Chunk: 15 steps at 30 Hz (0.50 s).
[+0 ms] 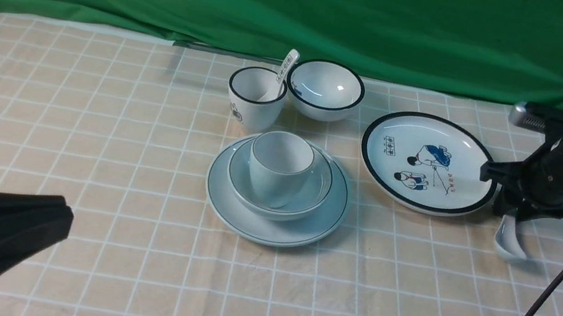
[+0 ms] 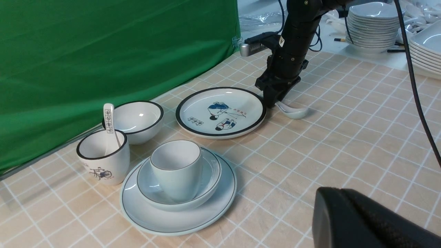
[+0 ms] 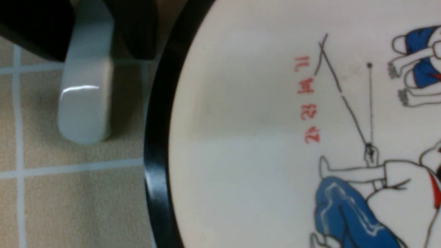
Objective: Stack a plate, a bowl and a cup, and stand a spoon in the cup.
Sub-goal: Use the right arm to grab a blue soup spoon
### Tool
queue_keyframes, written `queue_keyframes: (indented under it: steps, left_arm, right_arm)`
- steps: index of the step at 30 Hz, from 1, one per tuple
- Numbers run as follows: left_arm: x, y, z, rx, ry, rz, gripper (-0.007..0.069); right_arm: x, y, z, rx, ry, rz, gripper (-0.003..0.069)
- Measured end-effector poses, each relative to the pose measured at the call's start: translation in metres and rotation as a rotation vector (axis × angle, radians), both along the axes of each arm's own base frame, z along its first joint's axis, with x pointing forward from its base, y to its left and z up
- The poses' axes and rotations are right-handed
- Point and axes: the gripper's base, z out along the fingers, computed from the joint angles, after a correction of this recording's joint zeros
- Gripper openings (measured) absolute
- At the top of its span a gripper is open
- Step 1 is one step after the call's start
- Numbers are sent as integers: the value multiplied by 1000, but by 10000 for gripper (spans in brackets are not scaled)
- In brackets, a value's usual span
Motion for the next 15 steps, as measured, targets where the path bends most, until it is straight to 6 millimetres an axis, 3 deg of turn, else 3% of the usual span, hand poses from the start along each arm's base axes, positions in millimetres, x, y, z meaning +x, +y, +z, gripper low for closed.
queue_keyframes:
  steps: [1,4,8,11,15]
  left_arm:
    - [0,0,0,-2,2,1,1]
    - [0,0,0,-5,6,2,1]
    - [0,0,-2,8,20,-1,1]
    - [0,1,-3,26,22,0,1]
    - [0,1,-4,45,13,3,1]
  right_arm:
    - [0,0,0,-1,1,3,300]
    - [0,0,0,-24,2,63,170]
    - [-5,0,8,-33,25,112,165]
    - [-17,2,34,-30,28,158,165]
    - [-52,19,89,13,-124,218,165]
